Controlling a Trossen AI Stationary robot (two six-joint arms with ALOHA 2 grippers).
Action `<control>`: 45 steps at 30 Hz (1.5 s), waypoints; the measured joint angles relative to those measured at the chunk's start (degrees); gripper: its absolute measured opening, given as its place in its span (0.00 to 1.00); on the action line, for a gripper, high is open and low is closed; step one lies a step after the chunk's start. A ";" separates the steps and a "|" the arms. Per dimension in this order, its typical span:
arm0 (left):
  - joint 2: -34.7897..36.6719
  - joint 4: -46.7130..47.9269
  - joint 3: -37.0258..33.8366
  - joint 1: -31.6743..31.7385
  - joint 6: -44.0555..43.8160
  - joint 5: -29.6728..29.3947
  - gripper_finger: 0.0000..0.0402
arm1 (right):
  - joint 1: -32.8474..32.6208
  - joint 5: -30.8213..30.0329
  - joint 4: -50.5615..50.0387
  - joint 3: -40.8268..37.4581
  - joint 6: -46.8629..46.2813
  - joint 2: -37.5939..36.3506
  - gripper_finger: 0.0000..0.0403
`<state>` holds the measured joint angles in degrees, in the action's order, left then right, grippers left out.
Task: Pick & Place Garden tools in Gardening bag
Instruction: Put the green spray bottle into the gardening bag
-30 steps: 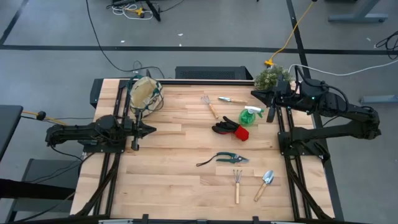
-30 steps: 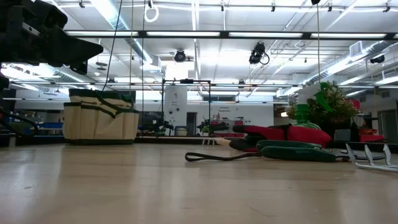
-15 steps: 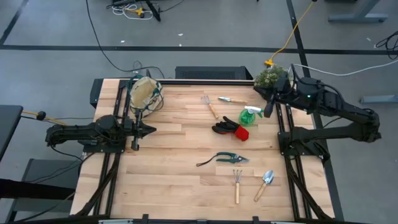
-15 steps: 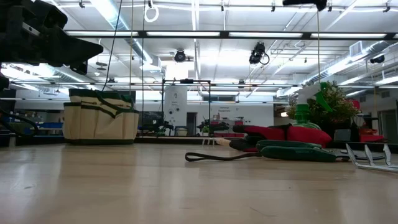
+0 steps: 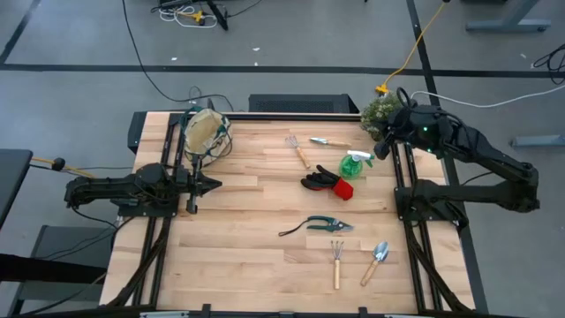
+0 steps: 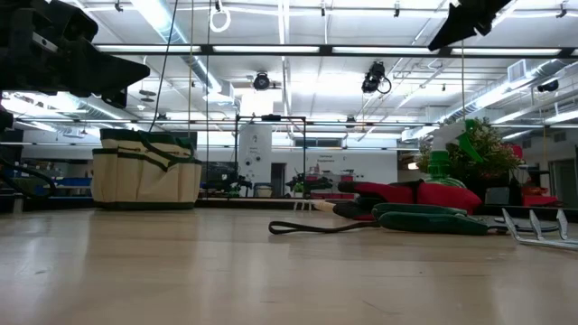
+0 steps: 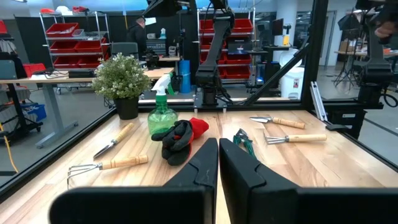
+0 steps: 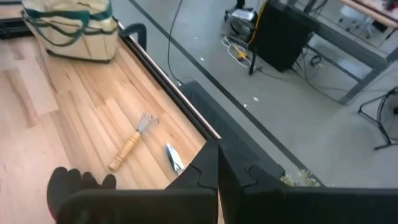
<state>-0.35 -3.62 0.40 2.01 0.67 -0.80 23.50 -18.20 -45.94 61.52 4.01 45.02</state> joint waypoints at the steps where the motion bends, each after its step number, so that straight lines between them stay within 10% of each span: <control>1: 0.01 0.01 0.00 0.01 0.00 0.00 0.05 | 0.96 1.03 -0.06 0.00 0.06 0.13 0.00; 22: -0.01 0.00 0.00 0.00 0.02 -0.02 0.05 | 9.45 11.87 -17.88 0.00 8.77 5.14 0.10; 45: -0.01 0.00 0.00 0.01 0.02 0.00 0.05 | 9.43 20.62 -20.76 -6.70 8.38 3.92 0.61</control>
<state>-0.36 -3.62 0.40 2.02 0.69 -0.80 32.93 2.43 -66.70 54.82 12.40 48.94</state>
